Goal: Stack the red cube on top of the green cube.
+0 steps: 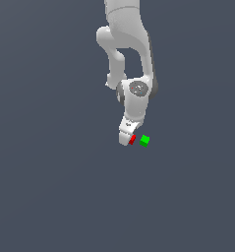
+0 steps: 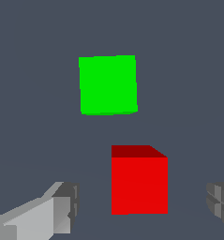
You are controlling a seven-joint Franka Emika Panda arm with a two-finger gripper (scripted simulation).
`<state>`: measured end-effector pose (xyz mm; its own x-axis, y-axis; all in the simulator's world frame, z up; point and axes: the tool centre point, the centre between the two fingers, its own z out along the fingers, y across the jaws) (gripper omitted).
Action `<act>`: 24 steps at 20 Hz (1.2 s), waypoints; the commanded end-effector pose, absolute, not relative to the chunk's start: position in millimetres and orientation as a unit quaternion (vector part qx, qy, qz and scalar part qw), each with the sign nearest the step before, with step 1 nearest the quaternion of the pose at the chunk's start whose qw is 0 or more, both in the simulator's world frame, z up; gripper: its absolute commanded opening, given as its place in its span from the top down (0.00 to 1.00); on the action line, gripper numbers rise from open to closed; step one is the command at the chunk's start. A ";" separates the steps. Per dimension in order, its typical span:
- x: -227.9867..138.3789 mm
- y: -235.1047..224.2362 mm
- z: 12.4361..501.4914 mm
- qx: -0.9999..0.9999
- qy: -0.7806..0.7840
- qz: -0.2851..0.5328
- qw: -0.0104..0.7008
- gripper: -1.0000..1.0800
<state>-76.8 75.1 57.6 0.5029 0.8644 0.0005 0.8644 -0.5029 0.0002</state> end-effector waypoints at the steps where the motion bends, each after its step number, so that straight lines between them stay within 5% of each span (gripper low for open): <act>1: -77.6 75.2 46.8 -0.866 -0.499 0.000 0.000 0.04; 11: -77.4 74.8 19.8 -0.866 -0.500 0.000 0.000 0.04; 12: -77.4 74.8 19.8 -0.866 -0.500 0.000 0.000 1.00; 24: -77.2 74.5 21.4 -0.866 -0.500 0.000 0.000 1.00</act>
